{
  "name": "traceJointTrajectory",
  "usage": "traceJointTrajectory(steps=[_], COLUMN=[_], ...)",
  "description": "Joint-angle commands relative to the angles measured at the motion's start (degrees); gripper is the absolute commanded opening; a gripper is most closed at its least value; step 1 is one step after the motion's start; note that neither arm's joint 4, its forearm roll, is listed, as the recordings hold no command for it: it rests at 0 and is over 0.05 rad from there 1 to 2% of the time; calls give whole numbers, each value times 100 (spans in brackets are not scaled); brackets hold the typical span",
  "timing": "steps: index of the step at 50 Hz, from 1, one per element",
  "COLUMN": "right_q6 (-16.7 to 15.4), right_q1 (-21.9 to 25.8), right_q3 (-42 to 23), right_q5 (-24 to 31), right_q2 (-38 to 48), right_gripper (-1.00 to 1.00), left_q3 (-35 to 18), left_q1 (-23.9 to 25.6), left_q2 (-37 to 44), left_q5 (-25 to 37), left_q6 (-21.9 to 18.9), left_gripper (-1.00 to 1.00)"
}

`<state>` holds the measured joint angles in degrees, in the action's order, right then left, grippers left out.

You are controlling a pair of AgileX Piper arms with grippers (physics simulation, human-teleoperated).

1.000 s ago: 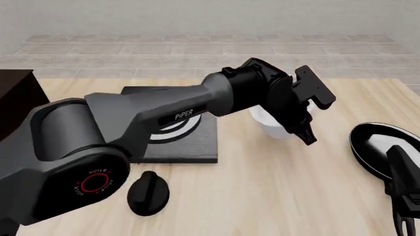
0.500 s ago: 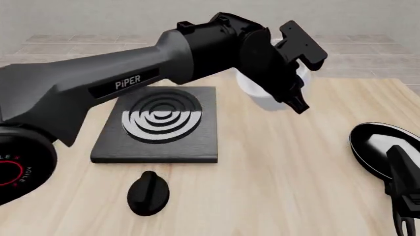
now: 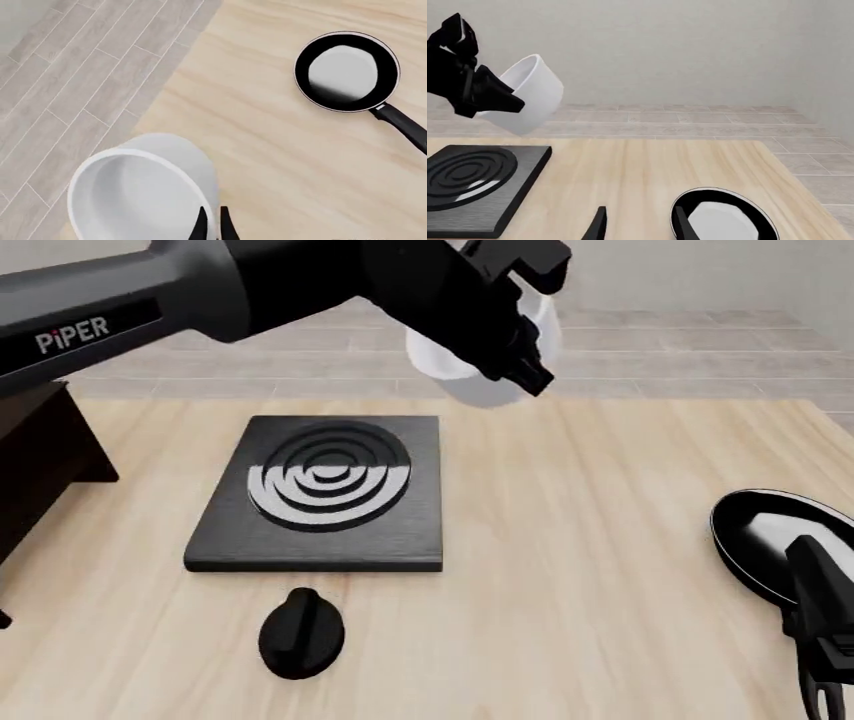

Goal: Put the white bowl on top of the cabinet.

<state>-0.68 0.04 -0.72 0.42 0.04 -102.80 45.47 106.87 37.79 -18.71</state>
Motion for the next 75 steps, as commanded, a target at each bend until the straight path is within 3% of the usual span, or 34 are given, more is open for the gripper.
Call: traceJointTrajectory(steps=[1, 13, 18, 30, 75], right_q6=[-1, 1, 0, 2, -1], right_q1=[-1, 1, 1, 0, 0], right_q3=[0, 0, 0, 0, 0], right_q5=[0, -1, 0, 0, 1], right_q2=[0, 0, 0, 0, 0], right_gripper=[100, 100, 100, 100, 100], left_q3=[351, 380, 730, 1228, 1949], left_q1=[-359, -840, -995, -1364, -3221], left_q2=[-549, -864, -1017, -1369, -2259], left_q5=[-122, -75, -137, -321, -55], left_q6=[86, 100, -76, -29, -624], left_gripper=[-100, -100, -100, -100, -100])
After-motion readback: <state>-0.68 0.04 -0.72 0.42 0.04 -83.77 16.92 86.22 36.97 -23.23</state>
